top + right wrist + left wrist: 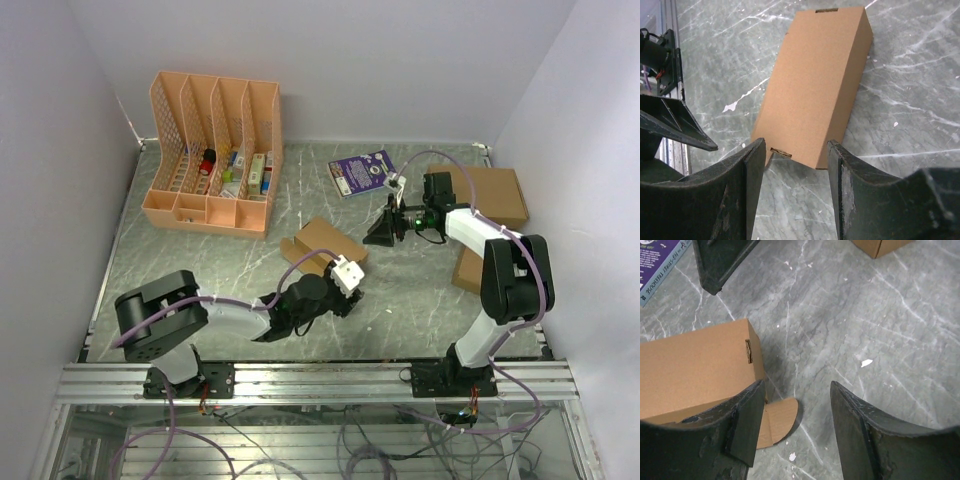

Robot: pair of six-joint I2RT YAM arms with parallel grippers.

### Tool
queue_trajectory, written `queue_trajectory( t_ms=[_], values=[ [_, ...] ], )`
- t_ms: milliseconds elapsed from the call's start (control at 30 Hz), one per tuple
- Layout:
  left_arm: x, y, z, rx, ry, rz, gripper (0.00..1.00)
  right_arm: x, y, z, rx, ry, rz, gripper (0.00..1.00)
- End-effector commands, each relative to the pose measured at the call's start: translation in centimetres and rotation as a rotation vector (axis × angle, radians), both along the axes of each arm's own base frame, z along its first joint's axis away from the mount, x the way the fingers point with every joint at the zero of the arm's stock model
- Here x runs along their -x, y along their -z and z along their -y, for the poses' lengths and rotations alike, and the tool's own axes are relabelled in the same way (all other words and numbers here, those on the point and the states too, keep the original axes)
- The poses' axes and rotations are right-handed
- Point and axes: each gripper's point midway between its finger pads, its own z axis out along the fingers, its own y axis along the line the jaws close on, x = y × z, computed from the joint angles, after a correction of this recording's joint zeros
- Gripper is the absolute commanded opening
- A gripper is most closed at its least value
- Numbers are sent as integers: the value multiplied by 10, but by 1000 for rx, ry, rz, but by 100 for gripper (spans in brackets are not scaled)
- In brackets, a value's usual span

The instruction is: Fold the paper box

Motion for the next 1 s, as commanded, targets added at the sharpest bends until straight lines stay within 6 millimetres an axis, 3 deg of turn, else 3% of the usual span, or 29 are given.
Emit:
queue_trajectory(
  t_ms=[0, 500, 967],
  values=[
    [1, -30, 5, 73, -24, -40, 66, 0, -20, 1, -34, -21, 70, 52],
    [6, -78, -18, 111, -61, -61, 69, 1, -22, 1, -38, -25, 74, 51],
    [8, -91, -39, 163, -91, -44, 71, 4, -21, 0, -55, -35, 47, 51]
  ],
)
